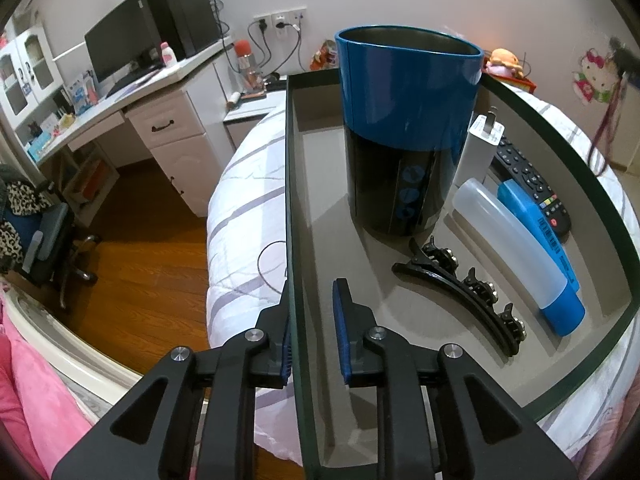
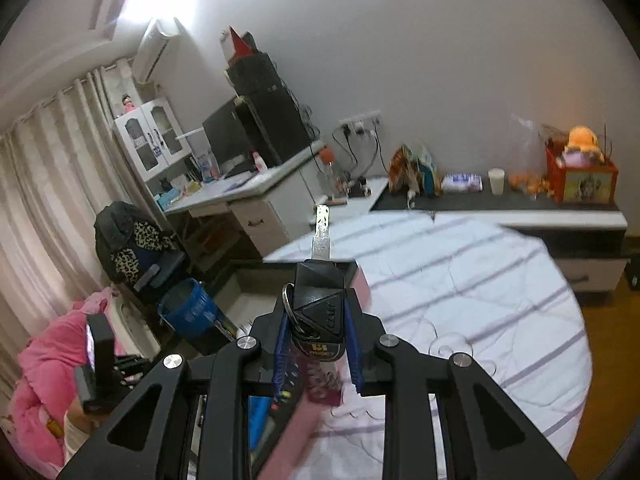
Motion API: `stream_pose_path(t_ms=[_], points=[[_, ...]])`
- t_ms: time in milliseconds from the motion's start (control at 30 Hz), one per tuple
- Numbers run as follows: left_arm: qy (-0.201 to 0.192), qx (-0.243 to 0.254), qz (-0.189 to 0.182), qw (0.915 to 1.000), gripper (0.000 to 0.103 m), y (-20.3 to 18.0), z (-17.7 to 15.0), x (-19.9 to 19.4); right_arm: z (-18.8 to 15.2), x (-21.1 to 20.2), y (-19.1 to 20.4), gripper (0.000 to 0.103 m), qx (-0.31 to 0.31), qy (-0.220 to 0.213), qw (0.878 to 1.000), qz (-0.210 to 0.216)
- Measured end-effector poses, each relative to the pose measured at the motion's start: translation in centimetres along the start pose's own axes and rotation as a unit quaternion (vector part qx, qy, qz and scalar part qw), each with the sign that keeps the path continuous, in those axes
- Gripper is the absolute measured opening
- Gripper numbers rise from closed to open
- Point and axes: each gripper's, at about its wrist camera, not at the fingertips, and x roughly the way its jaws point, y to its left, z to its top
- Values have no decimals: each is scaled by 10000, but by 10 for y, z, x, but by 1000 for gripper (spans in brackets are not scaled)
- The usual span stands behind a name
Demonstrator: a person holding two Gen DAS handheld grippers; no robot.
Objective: Organize rigid objects
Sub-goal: 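Lift the keys and carry them over the box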
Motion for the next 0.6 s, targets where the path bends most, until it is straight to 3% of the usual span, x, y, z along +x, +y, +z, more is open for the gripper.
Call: stream_pose_path(t_ms=[367,600], points=[[-18,93,-113,9999,17,-17,13,6,20,-10,48,24,-621,-108,9976,271],[-53,73,-242,9997,18,-14,13,7,13,3,68,24,-886,200,9939,620]])
